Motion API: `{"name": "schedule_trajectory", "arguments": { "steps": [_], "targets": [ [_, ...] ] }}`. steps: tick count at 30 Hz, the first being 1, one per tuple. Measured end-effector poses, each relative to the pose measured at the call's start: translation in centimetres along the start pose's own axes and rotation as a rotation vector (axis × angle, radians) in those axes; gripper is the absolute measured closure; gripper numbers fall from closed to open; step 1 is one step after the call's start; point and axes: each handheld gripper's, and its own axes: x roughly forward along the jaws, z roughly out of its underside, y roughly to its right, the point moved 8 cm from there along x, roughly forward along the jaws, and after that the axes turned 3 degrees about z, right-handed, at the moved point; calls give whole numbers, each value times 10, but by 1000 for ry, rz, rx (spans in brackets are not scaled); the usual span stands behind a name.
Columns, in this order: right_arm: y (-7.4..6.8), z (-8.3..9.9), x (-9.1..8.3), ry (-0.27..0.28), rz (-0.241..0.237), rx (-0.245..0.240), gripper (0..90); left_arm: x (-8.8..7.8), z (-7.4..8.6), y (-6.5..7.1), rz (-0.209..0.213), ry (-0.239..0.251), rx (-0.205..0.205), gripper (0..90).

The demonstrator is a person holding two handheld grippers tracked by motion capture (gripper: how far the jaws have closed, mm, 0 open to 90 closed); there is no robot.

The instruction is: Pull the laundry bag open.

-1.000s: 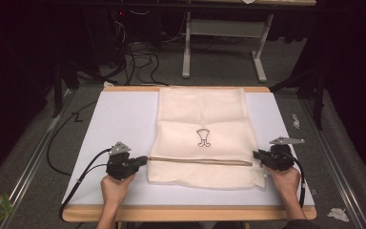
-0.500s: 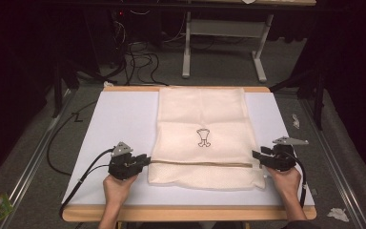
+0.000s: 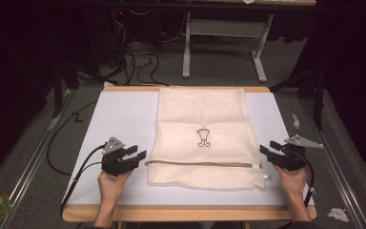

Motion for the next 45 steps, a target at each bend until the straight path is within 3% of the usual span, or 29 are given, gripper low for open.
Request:
{"name": "schedule_trajectory", "arguments": {
  "steps": [24,45],
  "targets": [
    [26,-6,-26,93,43,41,499,-18,-6,-25,-57,43,-39,494],
    [52,6,-36,101,74,101,509,-29,3,-51,-127,57,-86,459]
  ]
}}
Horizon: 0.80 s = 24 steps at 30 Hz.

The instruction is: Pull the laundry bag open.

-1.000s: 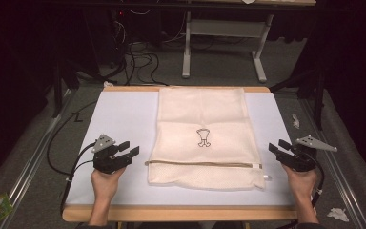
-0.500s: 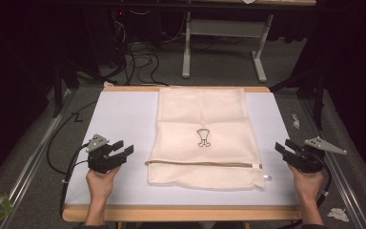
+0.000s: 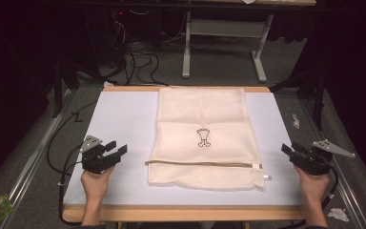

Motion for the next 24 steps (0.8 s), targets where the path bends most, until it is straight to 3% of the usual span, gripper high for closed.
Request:
{"name": "schedule_trajectory", "arguments": {
  "steps": [11,24],
  "targets": [
    [11,8,-2,-2,16,31,509,1,4,-9,-13,-5,-21,447],
    [24,19,3,-31,44,54,507,10,7,-13,-40,-25,-19,440]
  ]
}}
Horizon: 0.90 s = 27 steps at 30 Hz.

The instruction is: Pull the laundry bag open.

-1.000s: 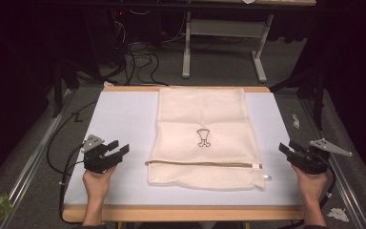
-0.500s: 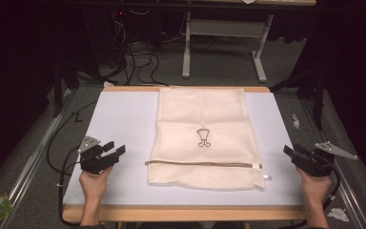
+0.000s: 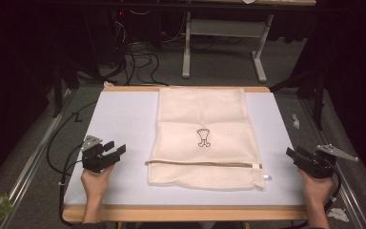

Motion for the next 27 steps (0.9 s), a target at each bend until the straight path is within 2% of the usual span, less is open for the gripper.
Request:
{"name": "schedule_trajectory", "arguments": {
  "steps": [14,18,27],
  "targets": [
    [5,7,8,-29,21,-5,508,11,7,-7,-20,-22,-4,423],
    [5,6,13,-29,26,10,509,17,8,-9,-36,-26,-6,418],
    [3,6,21,-36,40,-7,509,26,11,-12,-56,-30,-4,413]
  ]
}}
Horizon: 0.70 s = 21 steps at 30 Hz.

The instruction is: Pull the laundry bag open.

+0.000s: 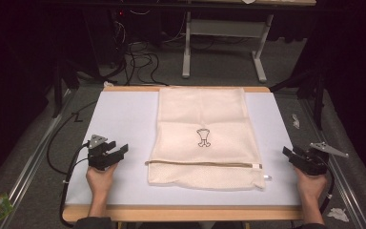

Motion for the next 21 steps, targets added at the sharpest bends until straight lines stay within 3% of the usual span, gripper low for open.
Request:
{"name": "schedule_trajectory", "arguments": {
  "steps": [14,21],
  "targets": [
    [-4,0,7,-5,6,-17,506,8,2,-1,-21,17,5,411],
    [-8,3,10,0,-9,-22,491,9,5,-4,-16,25,-22,407]
  ]
}}
